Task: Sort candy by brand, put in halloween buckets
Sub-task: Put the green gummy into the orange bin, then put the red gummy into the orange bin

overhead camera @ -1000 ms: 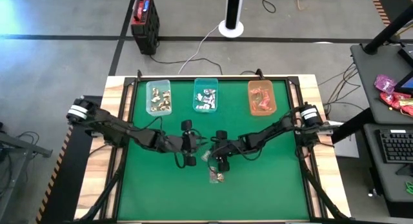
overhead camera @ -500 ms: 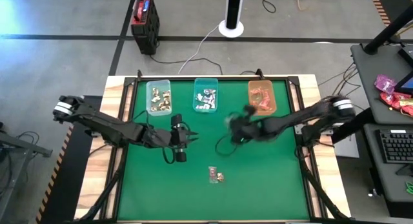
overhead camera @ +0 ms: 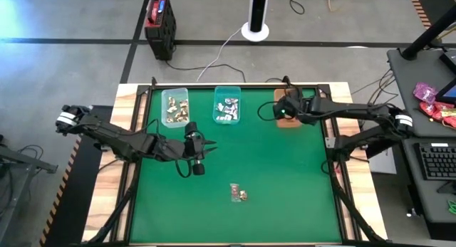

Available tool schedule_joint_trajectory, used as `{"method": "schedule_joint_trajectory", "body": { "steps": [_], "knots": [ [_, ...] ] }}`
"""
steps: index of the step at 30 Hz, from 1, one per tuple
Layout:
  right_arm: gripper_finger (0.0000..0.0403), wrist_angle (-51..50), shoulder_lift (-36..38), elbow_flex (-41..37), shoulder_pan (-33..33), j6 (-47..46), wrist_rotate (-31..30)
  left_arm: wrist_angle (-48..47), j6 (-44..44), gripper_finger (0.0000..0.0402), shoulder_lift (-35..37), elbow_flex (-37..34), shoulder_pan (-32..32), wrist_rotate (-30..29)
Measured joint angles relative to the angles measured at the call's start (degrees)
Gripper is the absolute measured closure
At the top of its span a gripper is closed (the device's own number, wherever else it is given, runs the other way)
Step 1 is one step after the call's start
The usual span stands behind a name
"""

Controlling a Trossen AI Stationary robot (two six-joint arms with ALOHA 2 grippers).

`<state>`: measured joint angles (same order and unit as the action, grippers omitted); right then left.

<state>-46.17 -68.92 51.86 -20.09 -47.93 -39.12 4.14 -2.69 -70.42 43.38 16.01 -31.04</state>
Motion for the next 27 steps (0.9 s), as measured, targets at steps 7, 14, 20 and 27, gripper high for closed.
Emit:
{"method": "schedule_joint_trajectory", "body": {
  "steps": [7, 14, 20, 27],
  "knots": [
    [0.03, 0.08, -0.55, 0.0, -1.32, 0.73, 0.14, -0.29, 0.06, 0.0345, -0.27, 0.0, 0.0, 0.01],
    [0.0246, 4.15, -0.27, -0.03, 1.56, 6.46, 9.2, -3.35, -2.62, 0.0345, -3.41, -0.01, 0.13, 15.17],
    [0.0221, 16.68, -0.51, -2.46, 12.43, 15.7, 20.44, 0.59, -4.29, 0.0344, -13.31, -0.15, 0.44, 28.01],
    [0.0215, 35.41, -2.89, -7.91, 29.27, 20.74, 26.29, 13.39, -3.27, 0.034, -24.04, -0.15, 0.48, 29.57]
  ]
}}
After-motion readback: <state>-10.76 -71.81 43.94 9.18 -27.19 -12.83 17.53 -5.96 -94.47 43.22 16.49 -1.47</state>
